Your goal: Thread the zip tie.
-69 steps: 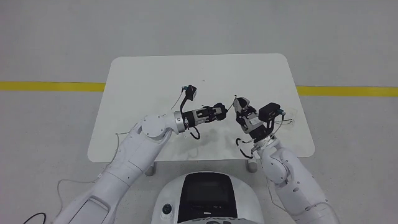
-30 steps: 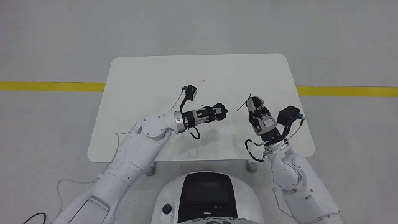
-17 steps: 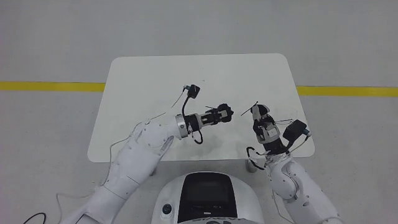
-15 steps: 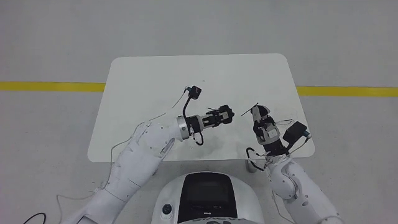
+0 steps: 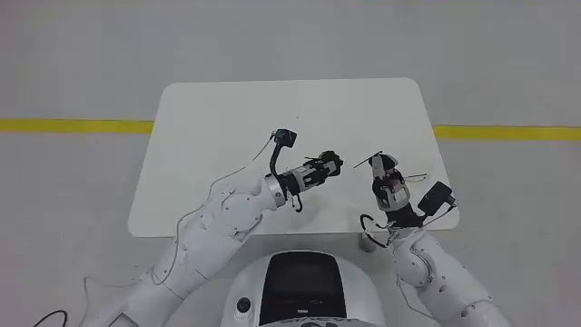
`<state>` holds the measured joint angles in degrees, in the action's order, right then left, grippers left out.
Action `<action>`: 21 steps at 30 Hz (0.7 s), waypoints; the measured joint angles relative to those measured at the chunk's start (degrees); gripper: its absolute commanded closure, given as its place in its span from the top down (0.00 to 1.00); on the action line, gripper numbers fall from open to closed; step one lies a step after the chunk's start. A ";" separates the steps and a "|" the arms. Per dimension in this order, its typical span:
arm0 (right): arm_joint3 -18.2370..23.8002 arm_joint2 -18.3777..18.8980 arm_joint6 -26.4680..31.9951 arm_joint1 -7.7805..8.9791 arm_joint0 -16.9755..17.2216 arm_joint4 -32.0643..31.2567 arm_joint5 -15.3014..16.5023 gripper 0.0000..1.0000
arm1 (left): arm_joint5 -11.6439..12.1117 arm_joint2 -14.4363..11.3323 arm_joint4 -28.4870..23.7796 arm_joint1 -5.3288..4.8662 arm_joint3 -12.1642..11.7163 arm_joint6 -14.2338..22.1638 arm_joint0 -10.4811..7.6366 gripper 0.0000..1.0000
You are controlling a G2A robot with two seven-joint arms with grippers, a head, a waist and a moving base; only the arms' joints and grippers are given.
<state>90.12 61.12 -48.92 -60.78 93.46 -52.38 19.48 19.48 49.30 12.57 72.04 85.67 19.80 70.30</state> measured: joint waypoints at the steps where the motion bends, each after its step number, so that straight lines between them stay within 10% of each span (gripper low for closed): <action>1: 0.00 0.00 0.00 0.00 0.00 0.00 0.00 0.00 | 0.00 0.00 0.00 0.00 0.00 0.00 0.00 0.00; 21: -5.80 -3.84 -8.43 -2.40 -3.86 -2.29 0.00 0.00 | 0.00 0.14 -11.47 -0.63 1.48 1.19 1.58 0.00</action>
<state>84.31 57.28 -57.35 -63.18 89.60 -54.66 19.48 19.48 49.44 1.11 71.41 87.15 20.99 71.88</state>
